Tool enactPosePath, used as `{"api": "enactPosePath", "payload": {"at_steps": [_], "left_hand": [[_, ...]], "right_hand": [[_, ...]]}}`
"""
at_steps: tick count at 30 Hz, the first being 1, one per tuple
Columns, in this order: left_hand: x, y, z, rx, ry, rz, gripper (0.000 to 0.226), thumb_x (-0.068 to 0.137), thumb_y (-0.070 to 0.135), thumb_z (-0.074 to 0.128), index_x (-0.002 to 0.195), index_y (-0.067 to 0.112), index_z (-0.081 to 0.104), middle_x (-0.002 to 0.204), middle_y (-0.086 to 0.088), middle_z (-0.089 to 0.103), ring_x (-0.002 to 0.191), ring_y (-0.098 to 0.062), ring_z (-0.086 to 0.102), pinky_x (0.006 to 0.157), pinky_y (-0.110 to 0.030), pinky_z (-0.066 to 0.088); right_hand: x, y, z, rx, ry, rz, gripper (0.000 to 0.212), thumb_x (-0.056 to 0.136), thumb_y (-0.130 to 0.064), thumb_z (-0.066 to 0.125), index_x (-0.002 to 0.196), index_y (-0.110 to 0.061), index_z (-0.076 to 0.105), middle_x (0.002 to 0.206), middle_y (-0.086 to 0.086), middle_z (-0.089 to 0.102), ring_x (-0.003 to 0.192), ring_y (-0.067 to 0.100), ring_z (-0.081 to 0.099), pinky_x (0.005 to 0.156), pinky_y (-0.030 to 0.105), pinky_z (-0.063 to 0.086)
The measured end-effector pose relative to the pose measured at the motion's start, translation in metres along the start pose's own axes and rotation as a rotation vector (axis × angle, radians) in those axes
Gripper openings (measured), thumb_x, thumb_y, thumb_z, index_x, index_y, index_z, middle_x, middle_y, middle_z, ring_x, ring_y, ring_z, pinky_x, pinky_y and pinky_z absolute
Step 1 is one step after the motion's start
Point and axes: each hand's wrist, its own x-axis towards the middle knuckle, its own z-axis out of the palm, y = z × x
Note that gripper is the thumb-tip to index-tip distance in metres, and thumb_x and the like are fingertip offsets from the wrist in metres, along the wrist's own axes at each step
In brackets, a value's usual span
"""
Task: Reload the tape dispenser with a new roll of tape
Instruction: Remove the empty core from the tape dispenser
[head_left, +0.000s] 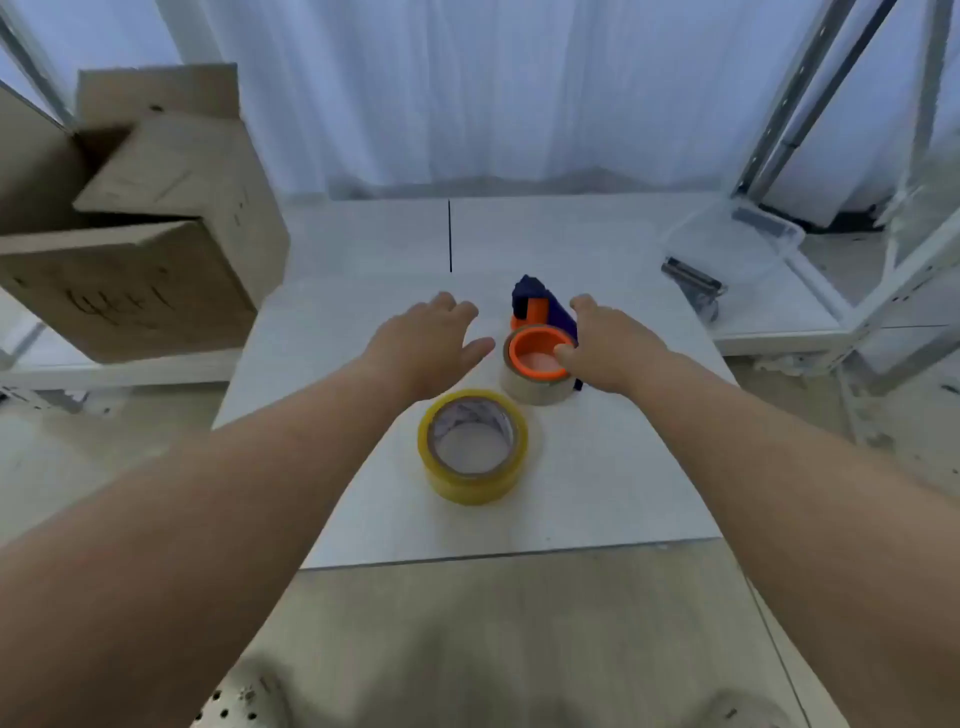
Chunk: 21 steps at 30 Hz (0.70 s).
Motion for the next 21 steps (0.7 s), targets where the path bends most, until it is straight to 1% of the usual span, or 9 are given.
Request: {"api": "enactPosePath", "payload": {"at_steps": [2,6,8,10,12,14,17,19,21], "left_hand": [[0.004,0.0,0.008,-0.018,-0.107,-0.024,0.055,0.095,0.051,0.034,0.139,0.017,0.036,0.141,-0.008,0.039,0.121,-0.029,0.048,0.095,-0.044,0.044],[-0.001,0.0,0.026,-0.058,-0.26,-0.038,0.059,0.093,0.056,0.037,0.138,0.019,0.038,0.14,-0.005,0.04,0.117,-0.026,0.051,0.094,-0.04,0.043],[-0.002,-0.003,0.029,-0.071,-0.272,-0.051,0.06,0.092,0.058,0.036,0.137,0.02,0.039,0.139,-0.005,0.041,0.116,-0.026,0.052,0.093,-0.039,0.042],[-0.004,-0.005,0.03,-0.123,-0.265,-0.087,0.06,0.092,0.058,0.035,0.136,0.019,0.041,0.138,-0.006,0.043,0.116,-0.026,0.052,0.094,-0.038,0.042],[-0.005,-0.004,0.025,-0.201,-0.218,-0.109,0.059,0.093,0.057,0.034,0.136,0.016,0.042,0.138,-0.007,0.046,0.118,-0.025,0.051,0.096,-0.036,0.04],[-0.004,0.0,0.015,-0.329,-0.152,-0.149,0.062,0.092,0.058,0.033,0.135,0.014,0.042,0.137,-0.009,0.049,0.121,-0.025,0.05,0.097,-0.035,0.038],[-0.007,0.014,-0.007,-0.714,-0.129,-0.236,0.068,0.089,0.065,0.031,0.136,0.015,0.037,0.127,-0.01,0.057,0.112,-0.026,0.056,0.097,-0.038,0.045],[-0.012,0.022,-0.021,-0.923,-0.201,-0.23,0.064,0.089,0.062,0.039,0.133,0.016,0.032,0.11,-0.011,0.062,0.099,-0.024,0.062,0.085,-0.036,0.053],[-0.019,0.023,-0.031,-0.929,-0.18,-0.21,0.055,0.09,0.05,0.05,0.13,0.017,0.032,0.105,-0.012,0.062,0.09,-0.023,0.065,0.076,-0.031,0.057]], "right_hand": [[0.007,0.001,0.005,0.011,-0.021,0.034,0.046,0.088,-0.023,0.051,0.129,-0.007,0.036,0.099,0.011,0.053,0.083,0.029,0.056,0.066,0.035,0.043],[0.014,-0.007,0.017,0.053,-0.061,0.108,0.035,0.09,-0.02,0.051,0.12,-0.005,0.04,0.1,0.012,0.054,0.079,0.027,0.053,0.057,0.031,0.037],[0.016,-0.013,0.019,0.111,-0.035,0.172,0.035,0.09,-0.014,0.052,0.121,-0.003,0.04,0.104,0.014,0.052,0.081,0.028,0.051,0.062,0.034,0.039],[0.013,-0.014,0.02,0.173,-0.025,0.243,0.035,0.088,-0.008,0.052,0.121,-0.002,0.04,0.108,0.016,0.052,0.087,0.032,0.055,0.069,0.036,0.044],[0.007,-0.014,0.018,0.183,0.035,0.246,0.033,0.087,-0.004,0.05,0.119,-0.002,0.04,0.111,0.017,0.054,0.094,0.035,0.057,0.07,0.037,0.046],[-0.001,-0.016,0.013,0.21,0.155,0.205,0.031,0.088,-0.001,0.047,0.117,-0.003,0.037,0.105,0.017,0.055,0.085,0.032,0.055,0.063,0.036,0.042],[-0.012,-0.029,0.002,0.46,0.297,0.136,0.028,0.088,-0.004,0.049,0.112,-0.006,0.034,0.091,0.01,0.053,0.068,0.023,0.052,0.048,0.027,0.038],[-0.021,-0.039,-0.008,0.565,0.306,0.072,0.027,0.089,-0.01,0.053,0.106,-0.009,0.033,0.085,0.004,0.051,0.064,0.018,0.052,0.048,0.025,0.039],[-0.034,-0.047,-0.017,0.609,0.252,0.012,0.027,0.088,-0.012,0.055,0.104,-0.012,0.033,0.084,0.002,0.048,0.066,0.016,0.053,0.05,0.024,0.046]]}}
